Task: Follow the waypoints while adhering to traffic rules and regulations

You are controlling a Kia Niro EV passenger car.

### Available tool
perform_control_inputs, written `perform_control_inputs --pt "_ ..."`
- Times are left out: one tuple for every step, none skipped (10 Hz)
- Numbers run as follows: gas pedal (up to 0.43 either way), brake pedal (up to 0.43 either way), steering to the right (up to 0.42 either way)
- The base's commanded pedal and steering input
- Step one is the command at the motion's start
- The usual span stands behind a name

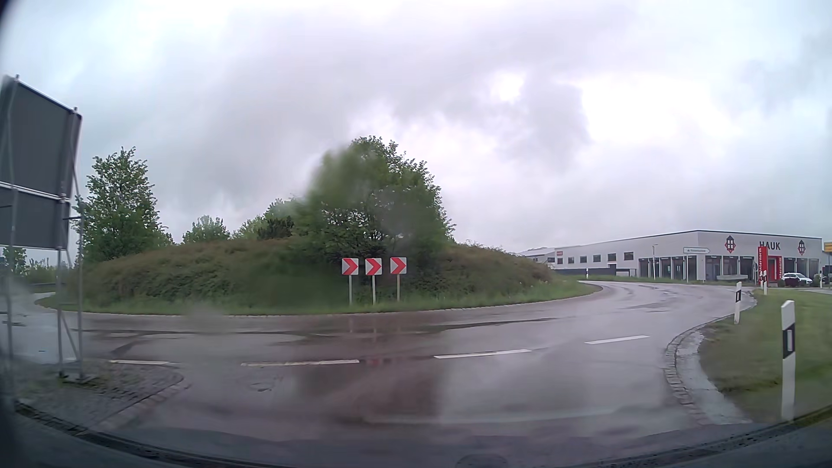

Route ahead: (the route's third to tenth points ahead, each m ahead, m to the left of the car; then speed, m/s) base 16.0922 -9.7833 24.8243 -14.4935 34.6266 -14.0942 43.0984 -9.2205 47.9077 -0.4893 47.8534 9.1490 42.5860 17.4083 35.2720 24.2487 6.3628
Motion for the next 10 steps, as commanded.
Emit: perform_control_inputs --pt "0.118 0.000 0.123" --pt "0.130 0.000 0.139" --pt "0.150 0.000 0.150" --pt "0.150 0.000 0.158" --pt "0.150 0.000 0.171" --pt "0.150 0.000 0.184" --pt "0.150 0.000 0.191" --pt "0.150 0.000 0.194" --pt "0.150 0.000 0.195" --pt "0.150 0.000 0.200"
